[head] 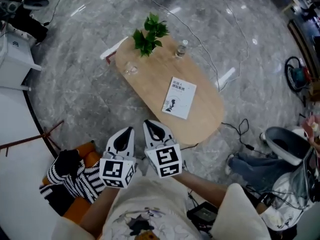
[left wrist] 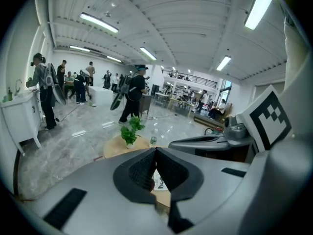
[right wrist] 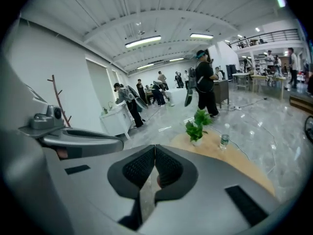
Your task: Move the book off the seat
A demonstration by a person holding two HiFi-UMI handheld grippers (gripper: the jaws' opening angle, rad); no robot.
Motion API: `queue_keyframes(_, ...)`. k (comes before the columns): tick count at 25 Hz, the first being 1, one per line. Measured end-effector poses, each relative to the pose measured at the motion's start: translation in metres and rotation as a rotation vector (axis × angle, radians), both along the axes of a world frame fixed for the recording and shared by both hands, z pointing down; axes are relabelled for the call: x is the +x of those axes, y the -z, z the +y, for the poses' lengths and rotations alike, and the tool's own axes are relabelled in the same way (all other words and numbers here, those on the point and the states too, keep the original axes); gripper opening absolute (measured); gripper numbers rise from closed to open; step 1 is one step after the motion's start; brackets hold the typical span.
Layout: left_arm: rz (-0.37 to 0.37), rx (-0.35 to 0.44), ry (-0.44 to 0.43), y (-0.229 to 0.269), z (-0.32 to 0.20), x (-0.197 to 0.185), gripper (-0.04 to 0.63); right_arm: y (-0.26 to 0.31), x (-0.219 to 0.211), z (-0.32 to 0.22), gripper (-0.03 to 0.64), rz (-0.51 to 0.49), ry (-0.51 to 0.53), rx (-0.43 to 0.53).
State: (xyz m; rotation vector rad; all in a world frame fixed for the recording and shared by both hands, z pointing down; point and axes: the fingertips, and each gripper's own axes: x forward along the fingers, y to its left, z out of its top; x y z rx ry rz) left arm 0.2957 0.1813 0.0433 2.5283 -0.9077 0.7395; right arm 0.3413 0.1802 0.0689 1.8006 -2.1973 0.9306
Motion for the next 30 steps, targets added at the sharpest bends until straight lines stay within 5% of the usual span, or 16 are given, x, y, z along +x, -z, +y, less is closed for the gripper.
queue_keyframes(15,0.056,0.102,0.183,0.098,0.025,-0.166,0.008,0.120,-0.144,-0.004,0.009,0.061,0.248,0.205)
queue_keyframes(30,0.104,0.145,0.241,0.127,0.045,-0.221,0.008,0.148,-0.241,0.034,0.008,0.019,0.365,0.243)
